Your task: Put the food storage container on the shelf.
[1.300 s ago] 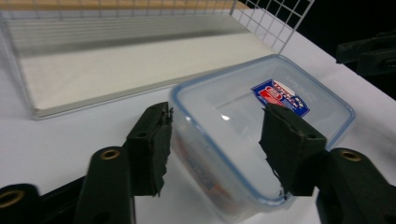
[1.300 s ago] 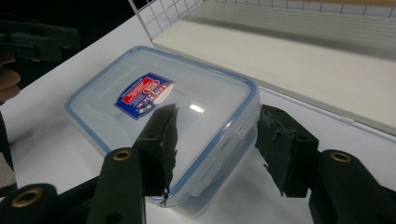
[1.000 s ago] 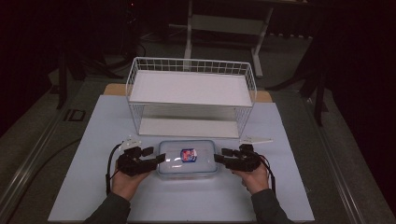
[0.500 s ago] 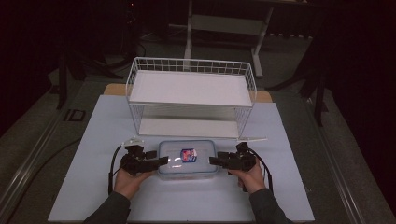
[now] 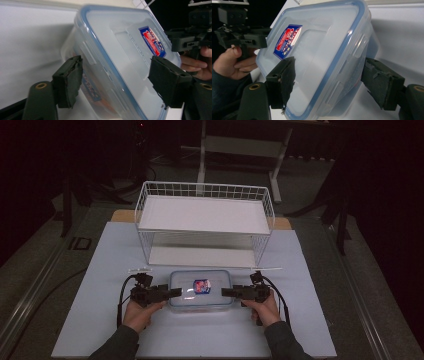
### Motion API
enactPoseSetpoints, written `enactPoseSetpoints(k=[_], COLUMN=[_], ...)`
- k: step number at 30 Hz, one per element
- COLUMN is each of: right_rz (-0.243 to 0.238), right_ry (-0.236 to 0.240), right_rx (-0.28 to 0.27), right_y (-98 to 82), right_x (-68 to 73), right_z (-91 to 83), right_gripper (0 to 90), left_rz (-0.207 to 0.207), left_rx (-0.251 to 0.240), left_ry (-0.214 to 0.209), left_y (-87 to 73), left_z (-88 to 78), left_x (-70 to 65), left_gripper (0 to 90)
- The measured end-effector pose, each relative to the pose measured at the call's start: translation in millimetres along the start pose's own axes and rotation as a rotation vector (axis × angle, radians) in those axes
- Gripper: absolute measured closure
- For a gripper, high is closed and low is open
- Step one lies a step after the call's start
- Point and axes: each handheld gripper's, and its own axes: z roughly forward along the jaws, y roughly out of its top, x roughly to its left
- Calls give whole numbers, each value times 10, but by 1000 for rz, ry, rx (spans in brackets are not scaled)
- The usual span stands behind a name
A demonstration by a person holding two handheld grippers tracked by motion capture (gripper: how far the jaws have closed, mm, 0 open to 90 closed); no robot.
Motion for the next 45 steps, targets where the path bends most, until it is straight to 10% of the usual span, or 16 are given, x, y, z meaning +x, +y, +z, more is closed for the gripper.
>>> enactPoseSetpoints(k=[7, 17, 45], right_rz=[58, 54, -42], right_ry=[45, 111, 8], right_rx=[9, -17, -39], right_y=[-17, -117, -211], right_x=[-53, -50, 234], right_z=[-16, -171, -253], right_gripper=[324, 472, 482], left_rz=[-90, -41, 43], left_rx=[16, 6, -15], left_ry=[-47, -70, -17], left_y=[-9, -69, -162], left_z=[-26, -162, -282], left_x=[56, -26, -220], left_gripper=[330, 442, 508])
